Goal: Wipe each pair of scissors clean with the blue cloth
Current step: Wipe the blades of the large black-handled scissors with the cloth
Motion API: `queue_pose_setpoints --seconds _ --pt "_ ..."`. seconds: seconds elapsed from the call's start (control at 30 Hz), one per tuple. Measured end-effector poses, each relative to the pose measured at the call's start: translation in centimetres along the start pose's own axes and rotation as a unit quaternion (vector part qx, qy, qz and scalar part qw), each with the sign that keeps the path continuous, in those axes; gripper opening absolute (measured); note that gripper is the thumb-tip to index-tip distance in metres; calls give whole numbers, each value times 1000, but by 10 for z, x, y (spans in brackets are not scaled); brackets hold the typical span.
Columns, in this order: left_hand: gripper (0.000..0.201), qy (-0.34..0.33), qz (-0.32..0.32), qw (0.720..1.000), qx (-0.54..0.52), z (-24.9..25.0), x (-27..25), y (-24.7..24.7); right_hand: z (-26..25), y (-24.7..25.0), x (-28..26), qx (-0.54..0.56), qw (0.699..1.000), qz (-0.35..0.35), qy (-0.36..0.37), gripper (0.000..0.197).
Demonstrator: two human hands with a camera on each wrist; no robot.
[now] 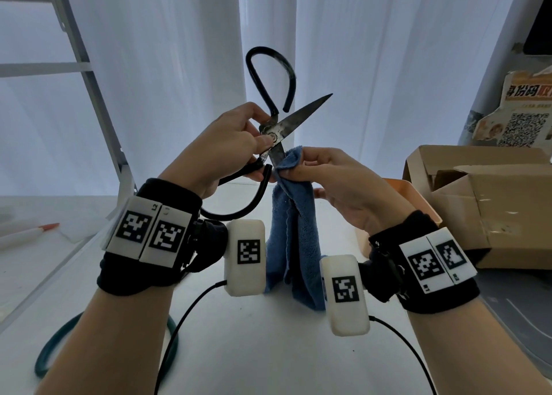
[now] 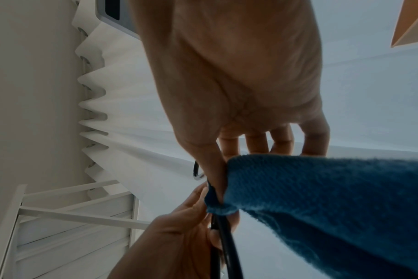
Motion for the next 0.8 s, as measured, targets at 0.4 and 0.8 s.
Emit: queue_pose_setpoints --seconds 0.4,0.8 --pt "16 -3 4 1000 -15 2 -1 1 -3 1 -3 -38 998 -47 -4 34" --pt "15 1 31 999 -16 -2 2 6 1 -2 -4 -51 995 -82 -19 34"
Point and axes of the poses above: each hand's wrist, its own x-axis towards the middle knuckle, its own y-axis out of the back of the hand, z = x × y, the point moved 7 cm from there along x, towards the middle knuckle, and after that the axes turned 14 degrees about y, right-handed, at the moved point
